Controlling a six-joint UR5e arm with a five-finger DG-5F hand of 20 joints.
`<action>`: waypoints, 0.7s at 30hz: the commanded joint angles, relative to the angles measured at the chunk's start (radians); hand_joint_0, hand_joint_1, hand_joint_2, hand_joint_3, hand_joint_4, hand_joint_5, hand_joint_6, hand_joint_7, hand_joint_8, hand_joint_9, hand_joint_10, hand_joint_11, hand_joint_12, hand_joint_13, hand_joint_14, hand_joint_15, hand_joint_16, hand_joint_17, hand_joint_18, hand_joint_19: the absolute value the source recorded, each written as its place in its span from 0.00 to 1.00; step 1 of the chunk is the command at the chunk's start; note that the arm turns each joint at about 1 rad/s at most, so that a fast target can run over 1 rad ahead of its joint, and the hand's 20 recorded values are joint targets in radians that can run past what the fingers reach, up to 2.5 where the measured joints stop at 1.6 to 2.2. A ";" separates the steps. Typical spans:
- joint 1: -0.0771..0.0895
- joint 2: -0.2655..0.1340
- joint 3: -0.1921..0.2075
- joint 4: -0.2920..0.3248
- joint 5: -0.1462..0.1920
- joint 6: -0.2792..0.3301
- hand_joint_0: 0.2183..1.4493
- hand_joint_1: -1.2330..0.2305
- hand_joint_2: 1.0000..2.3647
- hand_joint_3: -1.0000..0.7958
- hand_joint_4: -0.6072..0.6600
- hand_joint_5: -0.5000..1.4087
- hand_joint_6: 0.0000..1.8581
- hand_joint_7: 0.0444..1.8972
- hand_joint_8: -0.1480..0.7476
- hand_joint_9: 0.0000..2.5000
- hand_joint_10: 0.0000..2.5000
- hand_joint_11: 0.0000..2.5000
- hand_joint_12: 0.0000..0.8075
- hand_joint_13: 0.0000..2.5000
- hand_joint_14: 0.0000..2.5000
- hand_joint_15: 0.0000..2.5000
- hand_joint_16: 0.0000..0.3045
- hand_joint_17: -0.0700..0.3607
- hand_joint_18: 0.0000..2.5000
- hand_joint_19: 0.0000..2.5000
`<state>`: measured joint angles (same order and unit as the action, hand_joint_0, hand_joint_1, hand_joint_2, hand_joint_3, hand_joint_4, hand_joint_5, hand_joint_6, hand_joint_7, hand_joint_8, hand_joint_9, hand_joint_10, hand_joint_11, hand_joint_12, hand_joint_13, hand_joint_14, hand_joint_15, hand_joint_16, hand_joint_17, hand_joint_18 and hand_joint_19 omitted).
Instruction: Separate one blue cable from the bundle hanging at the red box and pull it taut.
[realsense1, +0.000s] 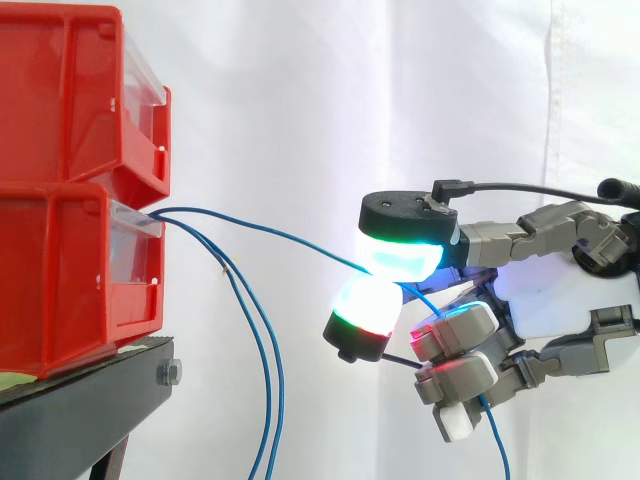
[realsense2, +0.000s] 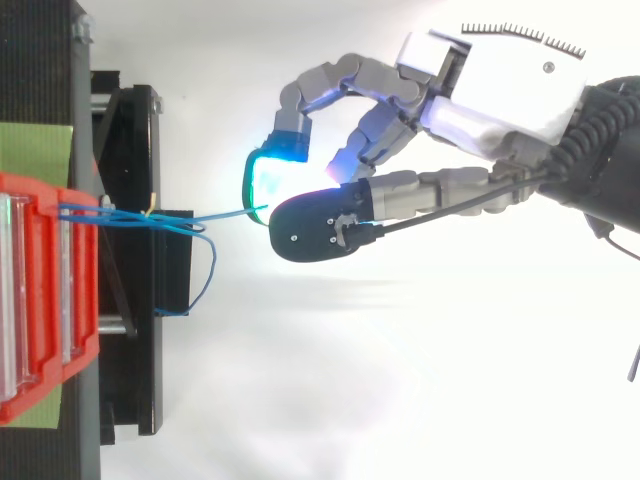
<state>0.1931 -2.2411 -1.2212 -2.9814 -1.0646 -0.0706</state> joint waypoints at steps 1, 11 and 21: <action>0.000 0.000 -0.001 0.001 0.000 0.000 0.39 0.36 0.02 0.46 0.40 0.16 0.50 0.57 0.46 0.44 0.11 0.64 0.38 0.44 0.00 0.65 0.14 0.38 0.29 0.32; 0.000 0.000 0.000 -0.001 0.000 0.000 0.39 0.36 0.02 0.46 0.40 0.16 0.50 0.57 0.45 0.44 0.10 0.64 0.38 0.44 0.00 0.65 0.14 0.38 0.29 0.32; 0.000 0.000 -0.001 0.001 0.000 0.000 0.39 0.36 0.02 0.46 0.40 0.16 0.50 0.57 0.45 0.44 0.09 0.64 0.39 0.44 0.00 0.64 0.14 0.38 0.29 0.32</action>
<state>0.1932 -2.2409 -1.2212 -2.9814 -1.0644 -0.0706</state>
